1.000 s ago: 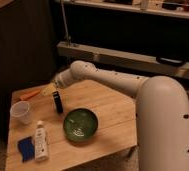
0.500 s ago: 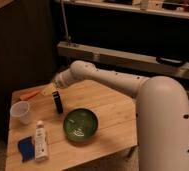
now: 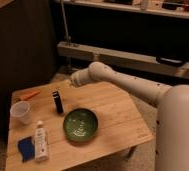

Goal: Knock the eraser over

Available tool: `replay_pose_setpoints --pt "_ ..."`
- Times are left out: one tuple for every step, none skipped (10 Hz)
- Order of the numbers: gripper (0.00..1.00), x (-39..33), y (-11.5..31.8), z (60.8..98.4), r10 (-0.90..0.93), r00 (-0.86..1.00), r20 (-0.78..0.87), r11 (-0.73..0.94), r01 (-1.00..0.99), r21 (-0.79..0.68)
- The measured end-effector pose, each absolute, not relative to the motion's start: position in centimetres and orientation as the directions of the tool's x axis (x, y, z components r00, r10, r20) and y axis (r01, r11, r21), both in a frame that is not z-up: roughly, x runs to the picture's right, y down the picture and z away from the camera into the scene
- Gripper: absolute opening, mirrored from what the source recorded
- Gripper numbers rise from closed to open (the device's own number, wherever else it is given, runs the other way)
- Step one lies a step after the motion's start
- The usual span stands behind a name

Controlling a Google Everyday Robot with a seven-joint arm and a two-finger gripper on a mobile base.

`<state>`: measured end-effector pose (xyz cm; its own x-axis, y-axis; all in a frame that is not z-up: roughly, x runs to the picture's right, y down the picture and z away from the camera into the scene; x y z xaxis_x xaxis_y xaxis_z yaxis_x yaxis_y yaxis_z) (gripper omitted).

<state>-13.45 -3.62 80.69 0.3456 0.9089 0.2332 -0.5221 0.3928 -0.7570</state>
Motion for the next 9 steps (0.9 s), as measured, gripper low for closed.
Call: replay_pose_setpoints --pt "0.37 -10.6 -2.8 80.5 0.919 0.334 0.211 0.370 -0.543 -0.754" --pt "0.27 -8.4 -2.0 80.2 0.921 0.332 0.202 0.363 -0.550 -0.752" --pt "0.19 -7.3 -1.4 79.9 0.920 0.335 0.204 0.367 -0.549 -0.752" --pt "0.09 -6.3 -0.8 79.6 0.916 0.342 0.210 0.375 -0.543 -0.751" --pt "0.01 -5.7 -0.1 79.4 0.911 0.352 0.213 0.383 -0.537 -0.752" --pt "0.00 -5.8 0.4 79.5 0.907 0.363 0.215 0.390 -0.529 -0.754" --pt "0.00 -6.3 0.7 79.7 0.902 0.373 0.216 0.396 -0.520 -0.757" --pt "0.00 -7.4 1.0 80.3 0.897 0.386 0.217 0.403 -0.507 -0.762" --pt "0.00 -8.6 1.0 80.8 0.891 0.396 0.220 0.409 -0.495 -0.767"
